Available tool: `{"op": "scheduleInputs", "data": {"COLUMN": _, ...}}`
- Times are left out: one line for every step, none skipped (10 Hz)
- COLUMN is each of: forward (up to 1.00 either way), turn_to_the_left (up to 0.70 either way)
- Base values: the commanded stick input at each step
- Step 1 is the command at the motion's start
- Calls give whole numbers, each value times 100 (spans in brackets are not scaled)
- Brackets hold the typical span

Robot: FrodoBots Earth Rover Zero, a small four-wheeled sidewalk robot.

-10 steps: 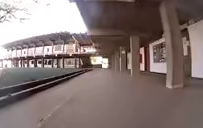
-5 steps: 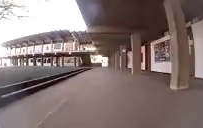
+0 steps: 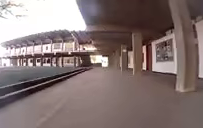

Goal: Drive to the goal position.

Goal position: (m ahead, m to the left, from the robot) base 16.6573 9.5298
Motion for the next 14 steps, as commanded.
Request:
{"op": "scheduleInputs", "data": {"forward": 50, "turn_to_the_left": 0}}
{"op": "scheduleInputs", "data": {"forward": 50, "turn_to_the_left": 0}}
{"op": "scheduleInputs", "data": {"forward": 50, "turn_to_the_left": 0}}
{"op": "scheduleInputs", "data": {"forward": 50, "turn_to_the_left": 0}}
{"op": "scheduleInputs", "data": {"forward": 50, "turn_to_the_left": 0}}
{"op": "scheduleInputs", "data": {"forward": 50, "turn_to_the_left": 0}}
{"op": "scheduleInputs", "data": {"forward": 50, "turn_to_the_left": 0}}
{"op": "scheduleInputs", "data": {"forward": 50, "turn_to_the_left": 0}}
{"op": "scheduleInputs", "data": {"forward": 50, "turn_to_the_left": 0}}
{"op": "scheduleInputs", "data": {"forward": 50, "turn_to_the_left": 0}}
{"op": "scheduleInputs", "data": {"forward": 50, "turn_to_the_left": 0}}
{"op": "scheduleInputs", "data": {"forward": 50, "turn_to_the_left": 0}}
{"op": "scheduleInputs", "data": {"forward": 50, "turn_to_the_left": 0}}
{"op": "scheduleInputs", "data": {"forward": 50, "turn_to_the_left": 0}}
